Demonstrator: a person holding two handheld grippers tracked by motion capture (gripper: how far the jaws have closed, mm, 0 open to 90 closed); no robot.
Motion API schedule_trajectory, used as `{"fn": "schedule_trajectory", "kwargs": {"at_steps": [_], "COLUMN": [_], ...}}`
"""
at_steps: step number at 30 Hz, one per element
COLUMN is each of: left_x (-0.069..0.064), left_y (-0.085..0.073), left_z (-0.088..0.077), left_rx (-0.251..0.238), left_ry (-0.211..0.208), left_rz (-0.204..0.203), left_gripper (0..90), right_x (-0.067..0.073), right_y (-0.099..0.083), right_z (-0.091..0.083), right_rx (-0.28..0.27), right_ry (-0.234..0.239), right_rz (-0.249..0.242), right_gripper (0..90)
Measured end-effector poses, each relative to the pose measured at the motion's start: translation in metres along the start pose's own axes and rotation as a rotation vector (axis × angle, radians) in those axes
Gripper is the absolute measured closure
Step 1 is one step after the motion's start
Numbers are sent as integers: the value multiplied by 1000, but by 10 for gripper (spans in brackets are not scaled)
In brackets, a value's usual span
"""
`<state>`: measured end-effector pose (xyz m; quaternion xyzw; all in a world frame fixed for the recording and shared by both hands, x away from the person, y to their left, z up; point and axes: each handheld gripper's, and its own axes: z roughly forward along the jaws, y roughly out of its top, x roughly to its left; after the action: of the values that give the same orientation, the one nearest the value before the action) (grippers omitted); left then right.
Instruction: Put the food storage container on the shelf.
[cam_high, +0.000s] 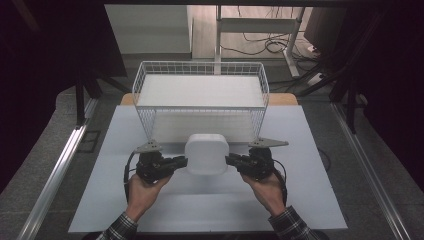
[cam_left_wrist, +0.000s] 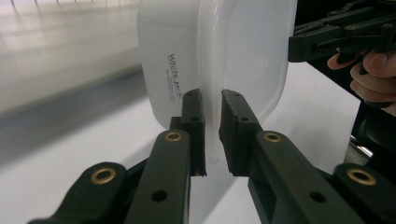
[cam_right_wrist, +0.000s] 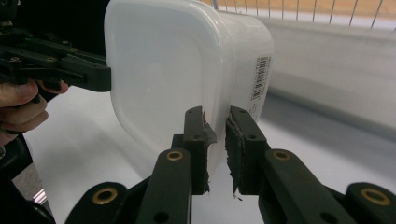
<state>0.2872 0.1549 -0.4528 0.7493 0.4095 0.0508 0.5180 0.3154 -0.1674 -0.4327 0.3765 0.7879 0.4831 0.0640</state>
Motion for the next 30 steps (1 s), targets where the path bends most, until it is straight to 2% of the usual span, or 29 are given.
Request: {"fn": "schedule_trajectory", "kwargs": {"at_steps": [8, 19, 30], "left_x": [-1, 3, 5], "left_y": [25, 59, 98], "left_z": [-12, -25, -43], "left_rx": [-37, -72, -126], "left_ry": [13, 24, 34], "left_rz": [39, 69, 111], "left_gripper": [811, 811, 811], "right_x": [4, 7, 11], "right_y": [28, 64, 109], "right_z": [-6, -10, -16], "right_rx": [-39, -75, -129], "right_ry": [-6, -13, -18], "right_rz": [-39, -74, -112], "right_gripper": [778, 778, 774]}}
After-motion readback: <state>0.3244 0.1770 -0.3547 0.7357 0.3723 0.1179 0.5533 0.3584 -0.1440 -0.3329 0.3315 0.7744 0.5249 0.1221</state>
